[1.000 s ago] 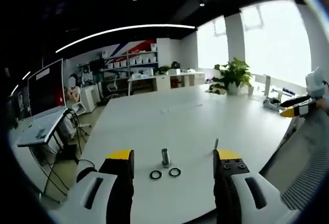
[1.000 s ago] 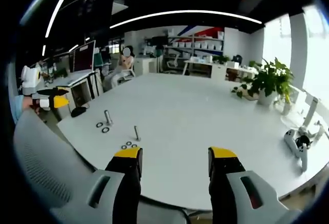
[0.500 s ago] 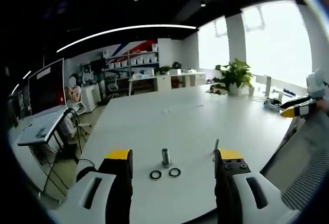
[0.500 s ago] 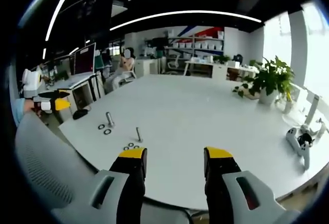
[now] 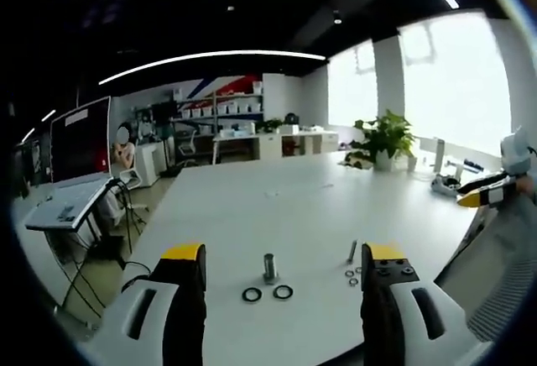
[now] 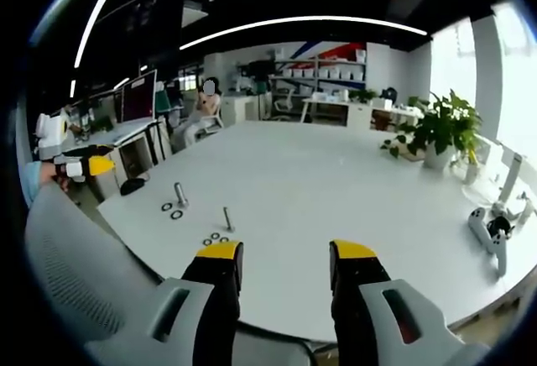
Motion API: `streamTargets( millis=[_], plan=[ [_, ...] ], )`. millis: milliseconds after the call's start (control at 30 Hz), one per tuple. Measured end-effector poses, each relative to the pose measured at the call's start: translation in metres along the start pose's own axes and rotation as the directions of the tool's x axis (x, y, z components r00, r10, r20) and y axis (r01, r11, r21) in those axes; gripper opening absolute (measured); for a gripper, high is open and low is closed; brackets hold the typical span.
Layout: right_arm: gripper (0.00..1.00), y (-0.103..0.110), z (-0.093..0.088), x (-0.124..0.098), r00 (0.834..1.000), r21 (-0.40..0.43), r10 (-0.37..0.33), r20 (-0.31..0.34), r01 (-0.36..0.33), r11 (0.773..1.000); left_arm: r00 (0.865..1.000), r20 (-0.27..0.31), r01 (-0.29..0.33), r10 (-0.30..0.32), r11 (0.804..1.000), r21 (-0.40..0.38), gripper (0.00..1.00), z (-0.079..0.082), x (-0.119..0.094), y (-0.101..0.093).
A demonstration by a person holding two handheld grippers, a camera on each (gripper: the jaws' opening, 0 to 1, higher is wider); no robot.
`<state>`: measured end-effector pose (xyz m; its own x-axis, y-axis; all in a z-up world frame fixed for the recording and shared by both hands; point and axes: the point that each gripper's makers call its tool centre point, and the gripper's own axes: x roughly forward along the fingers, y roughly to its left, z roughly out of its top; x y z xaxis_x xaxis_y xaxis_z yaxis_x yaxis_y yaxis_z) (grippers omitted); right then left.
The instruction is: Place the washer onto the threaded stud by aligning its center hole with the stud, sliding it down to the base, and recovering from edge contact or off-axis alignment until the washer reaches the visible bottom stop.
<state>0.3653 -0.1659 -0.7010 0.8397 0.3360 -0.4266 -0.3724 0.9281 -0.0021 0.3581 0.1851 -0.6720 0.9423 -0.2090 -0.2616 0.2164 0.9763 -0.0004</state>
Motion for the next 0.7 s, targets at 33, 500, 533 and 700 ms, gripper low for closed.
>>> streamTargets(
  millis=[33,500,533,700],
  plan=[
    [0.43,0.0001,-0.0002,-0.0001,1.000,-0.001,0.001,-0.001,-0.001,1.000,1.000,0.000,0.000,0.000,1.000,-0.001,0.74,0.0000,-0.0001,-0.0001],
    [0.42,0.0009,-0.0011,-0.0010,1.000,0.002,-0.001,0.001,0.001,1.000,1.000,-0.015,0.018,-0.018,1.000,0.000,0.67,-0.0044,-0.0023,-0.0024],
    [0.42,0.0009,-0.0008,-0.0011,1.000,0.002,-0.002,0.003,0.002,1.000,1.000,-0.012,0.017,-0.017,1.000,0.000,0.67,-0.0042,-0.0030,-0.0023],
    [0.42,-0.0006,-0.0032,-0.0034,1.000,0.007,-0.013,0.002,0.013,1.000,1.000,-0.019,0.019,-0.019,1.000,0.015,0.65,-0.0076,-0.0054,-0.0042]
  ],
)
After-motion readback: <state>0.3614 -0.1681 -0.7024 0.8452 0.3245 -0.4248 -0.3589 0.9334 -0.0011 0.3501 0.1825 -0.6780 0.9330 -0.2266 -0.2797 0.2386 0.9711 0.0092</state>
